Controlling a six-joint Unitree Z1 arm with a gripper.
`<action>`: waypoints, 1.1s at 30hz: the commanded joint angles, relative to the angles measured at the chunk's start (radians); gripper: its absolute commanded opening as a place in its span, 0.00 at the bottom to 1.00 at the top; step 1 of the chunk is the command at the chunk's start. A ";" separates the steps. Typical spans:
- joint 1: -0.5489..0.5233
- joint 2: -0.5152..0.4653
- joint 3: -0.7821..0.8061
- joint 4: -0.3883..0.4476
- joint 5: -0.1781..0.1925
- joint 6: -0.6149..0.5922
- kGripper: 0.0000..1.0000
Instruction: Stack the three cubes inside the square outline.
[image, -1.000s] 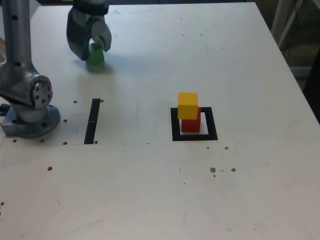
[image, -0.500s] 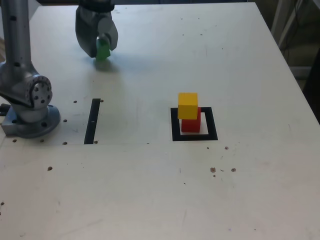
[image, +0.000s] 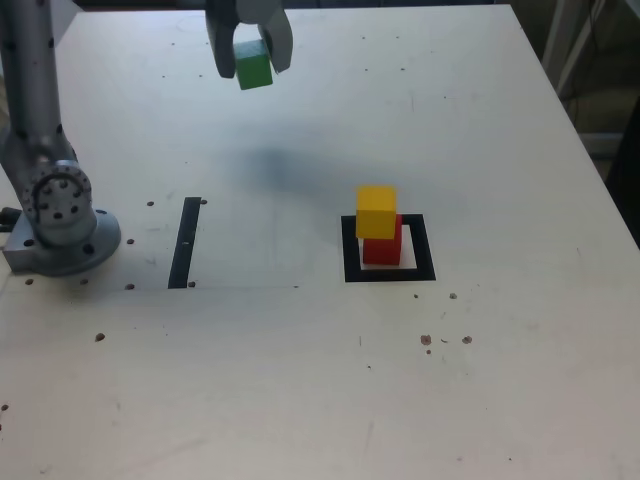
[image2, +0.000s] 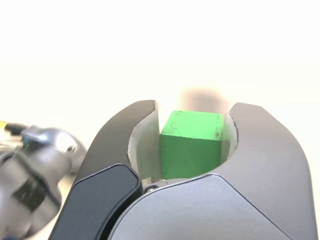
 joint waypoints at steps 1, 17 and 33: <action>-0.140 -0.009 -0.029 0.021 0.000 -0.021 0.06; -0.563 0.037 -0.247 0.170 -0.028 -0.241 0.06; -0.716 0.213 -0.366 0.196 -0.040 -0.359 0.06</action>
